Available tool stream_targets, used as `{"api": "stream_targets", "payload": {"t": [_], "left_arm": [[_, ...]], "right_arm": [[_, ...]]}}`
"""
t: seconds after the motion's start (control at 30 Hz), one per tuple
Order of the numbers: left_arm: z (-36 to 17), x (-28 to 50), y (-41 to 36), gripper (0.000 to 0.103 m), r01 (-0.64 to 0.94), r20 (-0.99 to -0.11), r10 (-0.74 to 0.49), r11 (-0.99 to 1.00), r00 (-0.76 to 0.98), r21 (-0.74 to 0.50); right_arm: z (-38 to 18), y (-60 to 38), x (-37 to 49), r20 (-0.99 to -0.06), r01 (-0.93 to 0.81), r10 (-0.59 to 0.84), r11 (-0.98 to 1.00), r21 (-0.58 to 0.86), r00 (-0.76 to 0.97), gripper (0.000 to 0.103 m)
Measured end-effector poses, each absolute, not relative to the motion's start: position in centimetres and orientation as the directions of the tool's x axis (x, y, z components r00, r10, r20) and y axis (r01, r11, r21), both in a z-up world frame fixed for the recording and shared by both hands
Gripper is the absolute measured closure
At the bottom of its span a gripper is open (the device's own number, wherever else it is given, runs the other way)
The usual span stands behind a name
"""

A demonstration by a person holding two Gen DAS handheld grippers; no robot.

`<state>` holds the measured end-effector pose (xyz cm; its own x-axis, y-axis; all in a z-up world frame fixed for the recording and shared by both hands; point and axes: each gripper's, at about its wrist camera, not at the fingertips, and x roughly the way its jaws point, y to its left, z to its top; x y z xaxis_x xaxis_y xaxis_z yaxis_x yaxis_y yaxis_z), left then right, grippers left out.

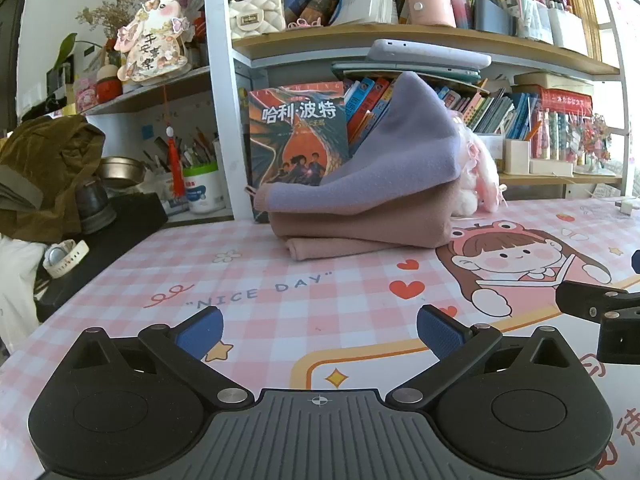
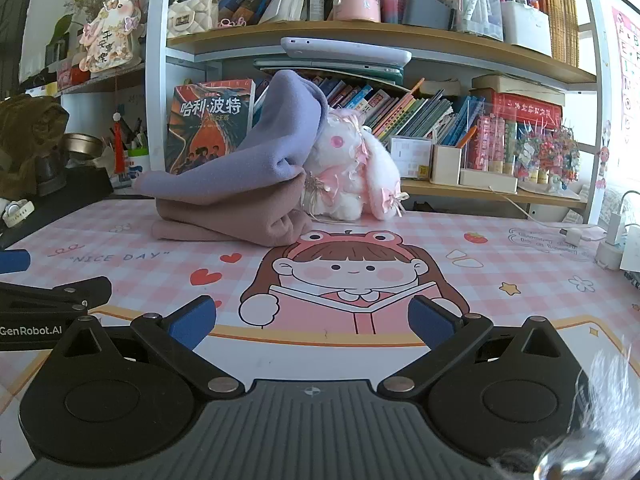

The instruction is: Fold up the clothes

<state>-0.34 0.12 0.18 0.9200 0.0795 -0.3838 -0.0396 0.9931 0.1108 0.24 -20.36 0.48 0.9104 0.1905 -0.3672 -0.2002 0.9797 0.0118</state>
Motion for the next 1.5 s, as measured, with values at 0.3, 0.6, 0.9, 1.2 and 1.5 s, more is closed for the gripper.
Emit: {"api": "stream_targets", "payload": {"t": [0.3, 0.6, 0.9, 1.2, 1.5], "left_arm": [[0.33, -0.43, 0.35, 0.0, -0.044, -0.375, 0.08, 0.994, 0.923, 0.102], [0.36, -0.65, 0.07, 0.0, -0.046, -0.361, 0.085, 0.992, 0.929, 0.114], [0.39, -0.75, 0.22, 0.0, -0.057, -0.355, 0.092, 0.993, 0.93, 0.107], [0.47, -0.95, 0.46, 0.0, -0.073, -0.339, 0.102, 0.993, 0.935, 0.096], [0.54, -1.29, 0.18, 0.0, -0.046, -0.318, 0.075, 0.994, 0.945, 0.099]], "right_arm": [[0.45, -20.37, 0.15, -0.362, -0.205, 0.195, 0.979, 0.013, 0.911, 0.0], [0.47, -20.43, 0.1, -0.359, -0.207, 0.198, 0.978, 0.015, 0.912, 0.0], [0.52, -20.53, -0.04, -0.349, -0.21, 0.203, 0.977, 0.017, 0.915, 0.0], [0.67, -20.45, -0.52, -0.321, -0.228, 0.219, 0.974, 0.008, 0.922, 0.0], [0.67, -20.58, -0.53, -0.32, -0.213, 0.207, 0.977, 0.016, 0.925, 0.002]]}}
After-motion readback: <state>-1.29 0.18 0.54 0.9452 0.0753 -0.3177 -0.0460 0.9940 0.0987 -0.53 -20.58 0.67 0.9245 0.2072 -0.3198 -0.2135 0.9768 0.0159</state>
